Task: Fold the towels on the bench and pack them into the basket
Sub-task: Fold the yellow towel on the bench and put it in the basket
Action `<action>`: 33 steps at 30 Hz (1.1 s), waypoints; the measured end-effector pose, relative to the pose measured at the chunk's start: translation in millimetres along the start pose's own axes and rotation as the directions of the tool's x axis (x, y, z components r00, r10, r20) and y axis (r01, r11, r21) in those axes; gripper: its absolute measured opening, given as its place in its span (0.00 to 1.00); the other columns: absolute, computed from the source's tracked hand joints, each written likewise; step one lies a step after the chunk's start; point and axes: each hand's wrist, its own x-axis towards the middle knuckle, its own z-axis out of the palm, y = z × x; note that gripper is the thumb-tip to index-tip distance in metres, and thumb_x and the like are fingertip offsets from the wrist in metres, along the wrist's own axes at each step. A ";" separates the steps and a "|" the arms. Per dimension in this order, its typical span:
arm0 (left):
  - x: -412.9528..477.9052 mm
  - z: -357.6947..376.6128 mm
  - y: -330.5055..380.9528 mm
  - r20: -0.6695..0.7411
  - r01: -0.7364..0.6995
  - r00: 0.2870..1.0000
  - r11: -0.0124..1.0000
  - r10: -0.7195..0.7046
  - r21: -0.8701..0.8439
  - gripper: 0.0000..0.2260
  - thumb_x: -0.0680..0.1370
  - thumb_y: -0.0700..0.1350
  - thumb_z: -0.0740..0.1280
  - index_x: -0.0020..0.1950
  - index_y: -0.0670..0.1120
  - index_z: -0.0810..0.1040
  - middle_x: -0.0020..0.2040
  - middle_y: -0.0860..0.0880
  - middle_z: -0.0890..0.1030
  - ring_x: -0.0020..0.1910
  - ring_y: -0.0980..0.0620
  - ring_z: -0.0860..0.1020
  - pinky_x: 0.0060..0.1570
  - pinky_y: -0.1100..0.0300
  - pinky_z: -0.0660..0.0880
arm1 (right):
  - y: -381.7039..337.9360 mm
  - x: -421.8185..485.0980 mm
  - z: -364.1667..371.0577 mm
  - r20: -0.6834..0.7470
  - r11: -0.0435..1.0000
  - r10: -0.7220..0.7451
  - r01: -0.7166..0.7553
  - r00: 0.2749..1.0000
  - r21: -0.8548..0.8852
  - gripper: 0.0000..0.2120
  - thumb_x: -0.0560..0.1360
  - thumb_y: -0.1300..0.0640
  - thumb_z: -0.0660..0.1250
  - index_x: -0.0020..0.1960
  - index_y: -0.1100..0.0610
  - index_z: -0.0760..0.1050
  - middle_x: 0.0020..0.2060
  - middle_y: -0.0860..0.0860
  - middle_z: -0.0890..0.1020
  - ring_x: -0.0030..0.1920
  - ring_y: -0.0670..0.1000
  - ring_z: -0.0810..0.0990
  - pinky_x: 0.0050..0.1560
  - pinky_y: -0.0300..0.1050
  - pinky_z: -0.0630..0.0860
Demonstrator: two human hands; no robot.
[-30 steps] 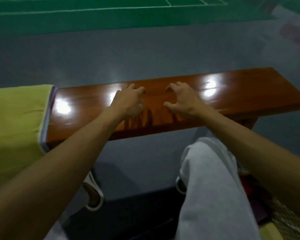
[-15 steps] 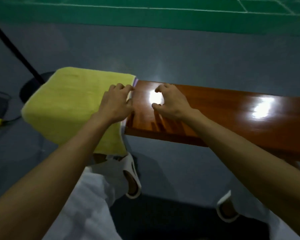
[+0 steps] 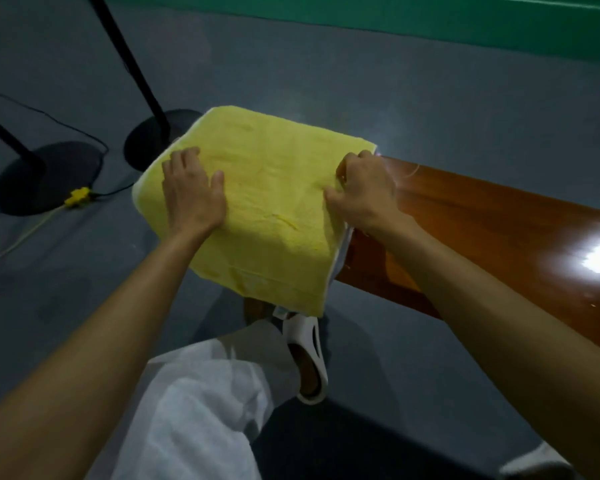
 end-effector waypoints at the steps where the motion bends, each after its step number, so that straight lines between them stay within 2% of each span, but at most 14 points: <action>1: 4.6 0.3 -2.6 -0.023 0.035 0.999 0.999 -0.035 0.004 0.22 0.82 0.50 0.66 0.71 0.39 0.70 0.69 0.39 0.71 0.69 0.38 0.68 0.68 0.45 0.66 | -0.6 2.3 1.6 -0.009 1.000 0.017 -0.017 1.000 0.009 0.15 0.75 0.48 0.71 0.55 0.57 0.78 0.51 0.53 0.79 0.52 0.54 0.77 0.52 0.53 0.80; 6: 23.8 0.2 -1.5 -0.026 0.168 0.986 0.985 -0.166 0.046 0.11 0.82 0.47 0.68 0.57 0.41 0.77 0.62 0.39 0.75 0.62 0.38 0.74 0.62 0.44 0.73 | -3.3 6.3 7.3 -0.014 0.996 0.080 -0.079 0.997 0.050 0.07 0.73 0.54 0.69 0.43 0.59 0.80 0.38 0.54 0.82 0.40 0.57 0.81 0.41 0.53 0.82; 10: 30.1 2.3 4.8 -0.031 0.244 0.970 0.959 -0.242 0.141 0.11 0.82 0.47 0.66 0.49 0.40 0.82 0.54 0.39 0.81 0.52 0.36 0.80 0.50 0.40 0.79 | -4.5 7.2 9.0 -0.014 0.993 0.098 -0.097 0.995 0.073 0.09 0.67 0.53 0.66 0.40 0.59 0.78 0.34 0.55 0.79 0.37 0.61 0.82 0.34 0.50 0.79; 12: 28.0 3.1 10.7 -0.044 0.263 0.965 0.954 -0.259 0.145 0.12 0.83 0.46 0.63 0.49 0.38 0.81 0.55 0.38 0.80 0.53 0.35 0.79 0.50 0.39 0.78 | -4.8 7.4 8.3 -0.001 0.992 0.088 -0.087 0.996 0.095 0.09 0.65 0.53 0.67 0.40 0.59 0.77 0.34 0.54 0.76 0.38 0.62 0.81 0.33 0.50 0.75; 14: 23.7 2.0 18.7 -0.059 0.246 0.969 0.962 -0.241 0.115 0.12 0.83 0.44 0.61 0.53 0.38 0.80 0.59 0.37 0.78 0.57 0.35 0.77 0.55 0.39 0.76 | -4.2 6.2 3.6 -0.001 0.991 0.064 -0.064 0.998 0.114 0.08 0.66 0.54 0.68 0.39 0.59 0.77 0.33 0.54 0.76 0.36 0.60 0.81 0.33 0.51 0.78; 16: 19.5 -1.8 26.8 -0.072 0.202 0.978 0.976 -0.196 0.084 0.11 0.84 0.44 0.60 0.56 0.38 0.78 0.61 0.37 0.77 0.60 0.35 0.75 0.58 0.39 0.73 | -1.3 4.4 -6.2 -0.022 0.989 0.039 -0.035 0.999 0.141 0.08 0.68 0.55 0.72 0.36 0.59 0.77 0.31 0.53 0.77 0.33 0.56 0.80 0.33 0.52 0.80; 18: 15.8 -9.8 37.2 -0.082 0.142 0.987 0.988 -0.136 0.059 0.11 0.84 0.44 0.59 0.57 0.39 0.78 0.61 0.36 0.76 0.61 0.35 0.74 0.60 0.40 0.72 | 2.7 1.2 -20.8 -0.063 0.986 0.029 -0.018 0.998 0.168 0.10 0.68 0.57 0.73 0.32 0.60 0.76 0.29 0.53 0.76 0.32 0.53 0.78 0.33 0.50 0.76; 22: 8.7 -30.4 77.1 -0.093 0.000 0.996 1.000 0.002 0.013 0.13 0.83 0.45 0.59 0.58 0.38 0.77 0.61 0.35 0.75 0.61 0.34 0.73 0.61 0.40 0.70 | 15.4 -13.4 -56.4 -0.137 0.984 0.040 -0.015 0.990 0.176 0.09 0.65 0.54 0.73 0.33 0.60 0.80 0.33 0.57 0.82 0.37 0.59 0.82 0.38 0.56 0.79; 24: 3.4 -37.6 103.0 -0.102 -0.074 0.992 0.997 0.075 0.004 0.13 0.84 0.46 0.59 0.59 0.37 0.76 0.61 0.35 0.75 0.61 0.34 0.73 0.61 0.40 0.70 | 28.3 -23.0 -73.2 -0.171 0.978 0.083 -0.047 0.982 0.203 0.09 0.66 0.53 0.74 0.35 0.59 0.82 0.35 0.58 0.84 0.39 0.60 0.82 0.41 0.58 0.80; 28: -11.5 -37.2 161.0 -0.058 -0.254 0.965 0.967 0.254 -0.001 0.12 0.84 0.45 0.60 0.58 0.37 0.76 0.59 0.33 0.76 0.61 0.32 0.72 0.62 0.39 0.69 | 66.9 -43.8 -111.6 -0.245 0.964 0.182 -0.123 0.952 0.237 0.10 0.65 0.49 0.74 0.36 0.56 0.80 0.35 0.55 0.83 0.38 0.58 0.82 0.40 0.58 0.81; 33: -45.4 -10.5 227.8 0.056 -0.406 0.913 0.914 0.405 0.009 0.11 0.84 0.44 0.61 0.58 0.37 0.76 0.59 0.33 0.75 0.61 0.32 0.71 0.60 0.38 0.69 | 135.7 -83.4 -156.1 -0.276 0.958 0.281 -0.252 0.919 0.136 0.11 0.65 0.47 0.75 0.36 0.55 0.81 0.36 0.54 0.84 0.39 0.56 0.83 0.40 0.56 0.82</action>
